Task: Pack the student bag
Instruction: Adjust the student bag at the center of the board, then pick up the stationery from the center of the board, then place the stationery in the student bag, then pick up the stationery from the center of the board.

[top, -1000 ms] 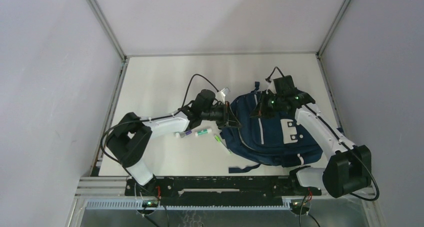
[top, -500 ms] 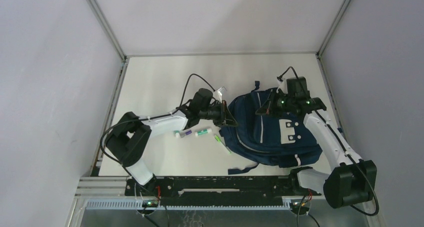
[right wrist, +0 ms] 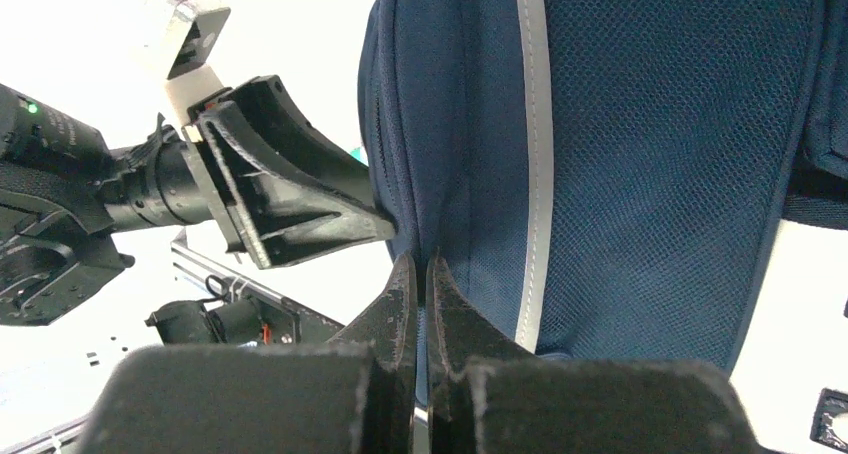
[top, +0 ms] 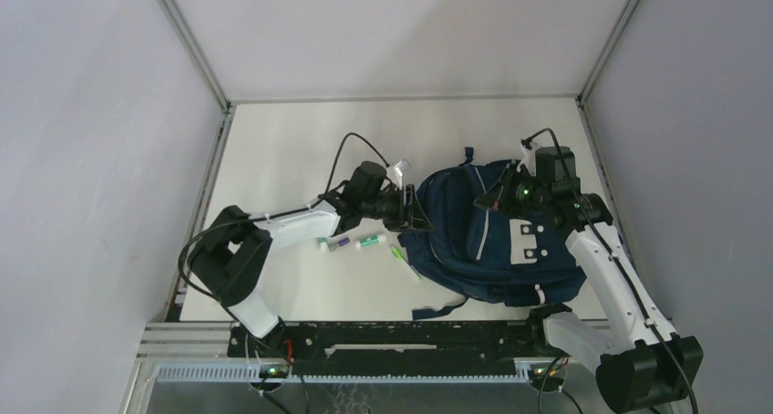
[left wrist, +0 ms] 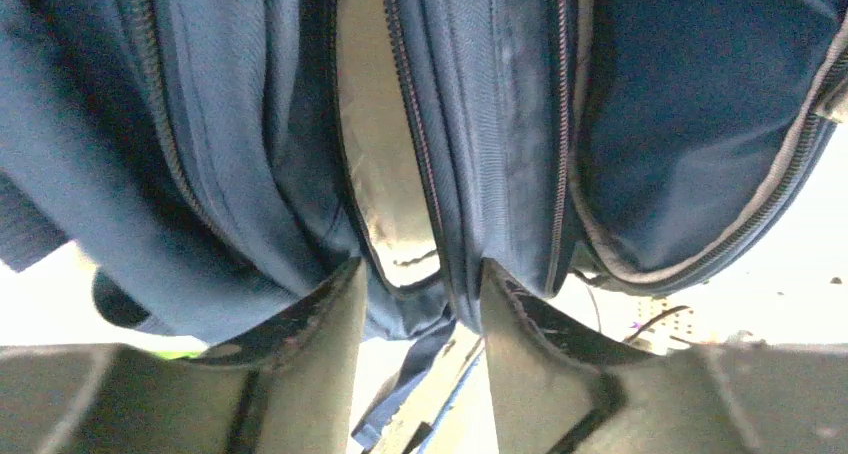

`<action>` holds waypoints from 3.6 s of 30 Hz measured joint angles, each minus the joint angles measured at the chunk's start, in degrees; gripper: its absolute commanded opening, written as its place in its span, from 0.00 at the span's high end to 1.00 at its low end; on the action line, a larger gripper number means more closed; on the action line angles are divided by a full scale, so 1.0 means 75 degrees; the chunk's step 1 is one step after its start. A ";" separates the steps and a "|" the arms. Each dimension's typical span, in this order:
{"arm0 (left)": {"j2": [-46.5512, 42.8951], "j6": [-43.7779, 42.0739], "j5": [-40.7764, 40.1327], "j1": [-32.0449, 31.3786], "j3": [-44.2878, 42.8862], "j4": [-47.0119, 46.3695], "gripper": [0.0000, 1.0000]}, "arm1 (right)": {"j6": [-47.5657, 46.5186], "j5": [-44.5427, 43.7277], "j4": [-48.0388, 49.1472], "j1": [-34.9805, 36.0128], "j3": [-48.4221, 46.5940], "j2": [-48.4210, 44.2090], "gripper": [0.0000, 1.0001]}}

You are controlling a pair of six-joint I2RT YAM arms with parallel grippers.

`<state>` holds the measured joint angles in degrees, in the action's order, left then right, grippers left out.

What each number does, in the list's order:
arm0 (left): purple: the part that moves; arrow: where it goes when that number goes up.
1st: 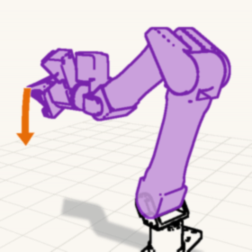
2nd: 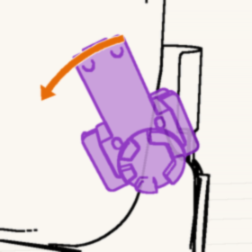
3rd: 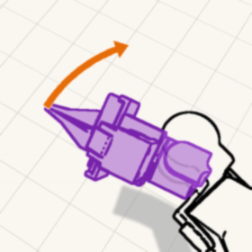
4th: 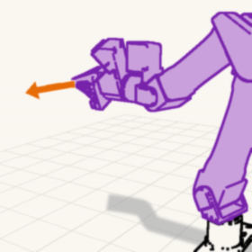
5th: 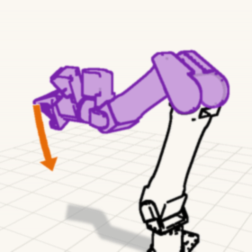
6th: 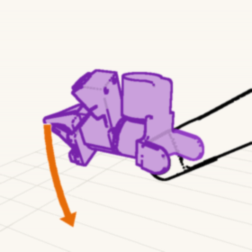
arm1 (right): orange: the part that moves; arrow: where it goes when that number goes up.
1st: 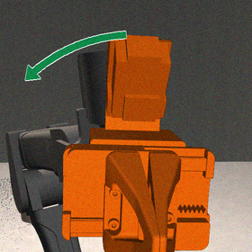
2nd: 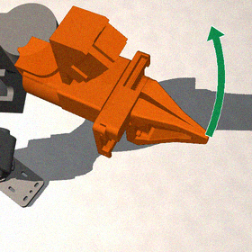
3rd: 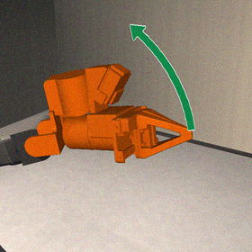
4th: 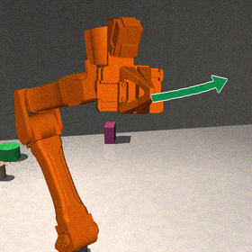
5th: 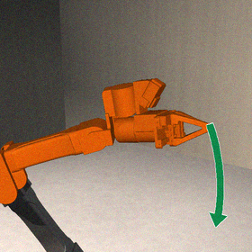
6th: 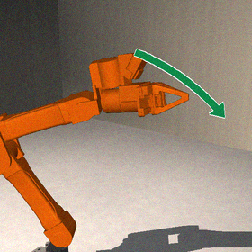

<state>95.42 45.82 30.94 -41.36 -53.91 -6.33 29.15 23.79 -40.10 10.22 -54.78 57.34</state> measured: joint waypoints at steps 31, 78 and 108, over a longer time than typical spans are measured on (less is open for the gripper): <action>-0.2299 -0.0679 -0.5260 0.2964 0.1580 0.4057 0.43 | 0.0111 -0.0023 0.0353 0.0557 0.0000 0.0784 1.00; -0.0029 0.1227 -0.0953 -0.0737 -0.1256 0.0058 0.63 | 0.0303 -0.0111 0.0402 0.0667 0.0000 0.0694 1.00; -0.2189 -0.2180 -0.3687 -0.0796 -0.0641 0.4001 0.48 | 0.0306 -0.0248 0.0458 0.0828 0.0000 0.0831 1.00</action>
<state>79.00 29.47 3.29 -47.33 -58.72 23.68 31.44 21.93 -36.67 16.43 -54.78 63.57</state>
